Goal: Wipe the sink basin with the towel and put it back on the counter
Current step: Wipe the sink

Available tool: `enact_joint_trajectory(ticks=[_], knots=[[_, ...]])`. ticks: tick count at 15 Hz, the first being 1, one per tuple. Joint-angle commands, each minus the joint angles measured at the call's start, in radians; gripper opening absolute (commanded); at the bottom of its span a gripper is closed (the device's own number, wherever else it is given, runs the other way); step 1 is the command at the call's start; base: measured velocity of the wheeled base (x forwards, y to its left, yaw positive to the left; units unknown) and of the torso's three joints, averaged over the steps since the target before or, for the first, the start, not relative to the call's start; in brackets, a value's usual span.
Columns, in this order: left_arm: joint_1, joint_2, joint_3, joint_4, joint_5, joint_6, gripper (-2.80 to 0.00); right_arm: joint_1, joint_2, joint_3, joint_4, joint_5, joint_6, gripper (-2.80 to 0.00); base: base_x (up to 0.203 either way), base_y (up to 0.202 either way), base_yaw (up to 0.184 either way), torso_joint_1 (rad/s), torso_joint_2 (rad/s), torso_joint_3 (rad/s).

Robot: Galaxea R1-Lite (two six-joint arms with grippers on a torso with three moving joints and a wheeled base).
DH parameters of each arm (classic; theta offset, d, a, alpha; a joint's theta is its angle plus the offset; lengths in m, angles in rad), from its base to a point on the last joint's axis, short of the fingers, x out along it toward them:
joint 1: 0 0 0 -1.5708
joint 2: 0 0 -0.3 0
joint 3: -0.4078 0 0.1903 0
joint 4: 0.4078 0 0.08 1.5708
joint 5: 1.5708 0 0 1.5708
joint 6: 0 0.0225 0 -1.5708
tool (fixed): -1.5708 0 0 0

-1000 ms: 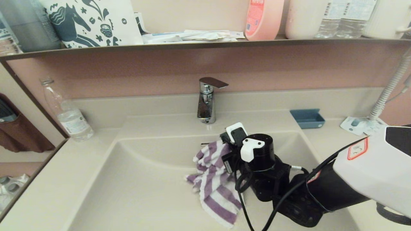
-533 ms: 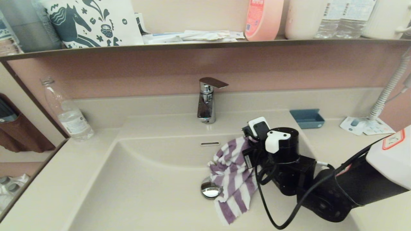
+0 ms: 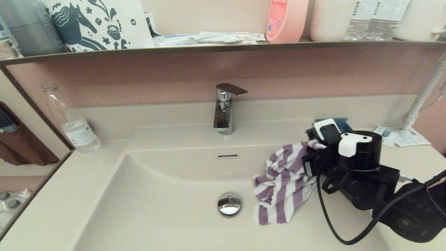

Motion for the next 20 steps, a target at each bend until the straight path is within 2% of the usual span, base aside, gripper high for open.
enact_joint_trajectory(ticks=[1,3,6,8,10,12,14,17,18,20], knots=[[0.0,0.001,0.0,0.0,0.0,0.0,-2.8,0.001,-0.1,0.015,0.007,-0.001,-0.015,-2.8,0.0,0.0,0.0,0.0,0.0,0.0],[0.0,0.001,0.0,0.0,0.0,0.0,-2.8,0.004,-0.215,0.009,0.1,-0.003,-0.039,-2.8,0.0,0.0,0.0,0.0,0.0,0.0],[0.0,0.001,0.0,0.0,0.0,0.0,-2.8,-0.029,-0.407,-0.051,0.386,-0.002,-0.044,-2.8,0.0,0.0,0.0,0.0,0.0,0.0],[0.0,0.001,0.0,0.0,0.0,0.0,-2.8,-0.097,-0.494,-0.12,0.57,-0.004,-0.043,-2.8,0.0,0.0,0.0,0.0,0.0,0.0],[0.0,0.001,0.0,0.0,0.0,0.0,-2.8,-0.192,-0.518,-0.196,0.715,-0.048,-0.044,-2.8,0.0,0.0,0.0,0.0,0.0,0.0],[0.0,0.001,0.0,0.0,0.0,0.0,-2.8,-0.283,-0.524,-0.25,0.785,-0.087,-0.048,-2.8,0.0,0.0,0.0,0.0,0.0,0.0],[0.0,0.001,0.0,0.0,0.0,0.0,-2.8,-0.386,-0.527,-0.294,0.816,-0.089,-0.064,-2.8,0.0,0.0,0.0,0.0,0.0,0.0],[0.0,0.001,0.0,0.0,0.0,0.0,-2.8,-0.567,-0.525,-0.369,0.832,-0.031,-0.11,-2.8,0.0,0.0,0.0,0.0,0.0,0.0],[0.0,0.001,0.0,0.0,0.0,0.0,-2.8,-0.609,-0.522,-0.405,0.835,-0.008,-0.131,-2.8,0.0,0.0,0.0,0.0,0.0,0.0],[0.0,0.001,0.0,0.0,0.0,0.0,-2.8,-0.627,-0.516,-0.487,0.892,0.004,-0.143,-2.8,0.0,0.0,0.0,0.0,0.0,0.0]])
